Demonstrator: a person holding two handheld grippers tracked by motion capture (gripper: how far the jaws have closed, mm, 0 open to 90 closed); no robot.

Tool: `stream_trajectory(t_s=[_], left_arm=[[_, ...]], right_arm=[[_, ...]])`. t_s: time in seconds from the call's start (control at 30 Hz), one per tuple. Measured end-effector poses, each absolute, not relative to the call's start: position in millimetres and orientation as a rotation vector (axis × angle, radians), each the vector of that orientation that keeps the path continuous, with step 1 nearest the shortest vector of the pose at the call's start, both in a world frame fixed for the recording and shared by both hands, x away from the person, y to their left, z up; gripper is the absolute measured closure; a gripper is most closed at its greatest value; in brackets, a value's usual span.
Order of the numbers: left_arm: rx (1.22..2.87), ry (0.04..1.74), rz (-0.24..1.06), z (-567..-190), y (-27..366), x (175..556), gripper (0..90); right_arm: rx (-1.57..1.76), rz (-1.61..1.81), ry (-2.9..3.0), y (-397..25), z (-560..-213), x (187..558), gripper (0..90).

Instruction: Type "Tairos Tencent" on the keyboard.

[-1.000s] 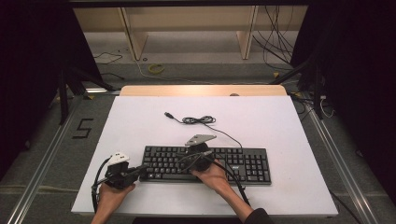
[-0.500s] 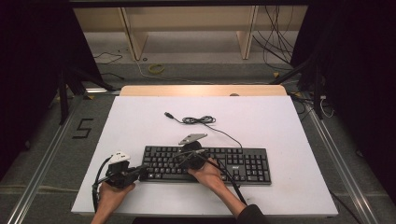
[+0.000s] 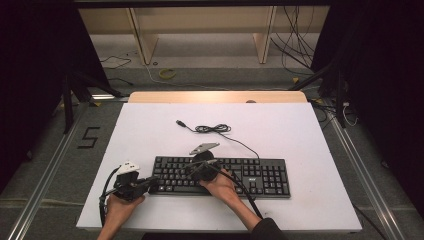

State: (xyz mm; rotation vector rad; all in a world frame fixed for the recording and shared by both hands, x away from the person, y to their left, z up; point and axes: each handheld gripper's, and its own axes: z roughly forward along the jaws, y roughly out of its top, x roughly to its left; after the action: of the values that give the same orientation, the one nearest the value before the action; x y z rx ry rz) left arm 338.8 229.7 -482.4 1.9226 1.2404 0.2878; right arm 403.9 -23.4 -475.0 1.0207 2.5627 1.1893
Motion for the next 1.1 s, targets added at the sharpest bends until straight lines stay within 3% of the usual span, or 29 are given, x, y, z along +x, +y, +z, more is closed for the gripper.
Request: stream_trajectory(t_s=[1.1], left_arm=[[1.945,1.235,0.240,-485.8,226.9,341.1,89.3]], right_arm=[[1.029,1.143,2.572,-19.7,-478.7,404.9,90.0]])
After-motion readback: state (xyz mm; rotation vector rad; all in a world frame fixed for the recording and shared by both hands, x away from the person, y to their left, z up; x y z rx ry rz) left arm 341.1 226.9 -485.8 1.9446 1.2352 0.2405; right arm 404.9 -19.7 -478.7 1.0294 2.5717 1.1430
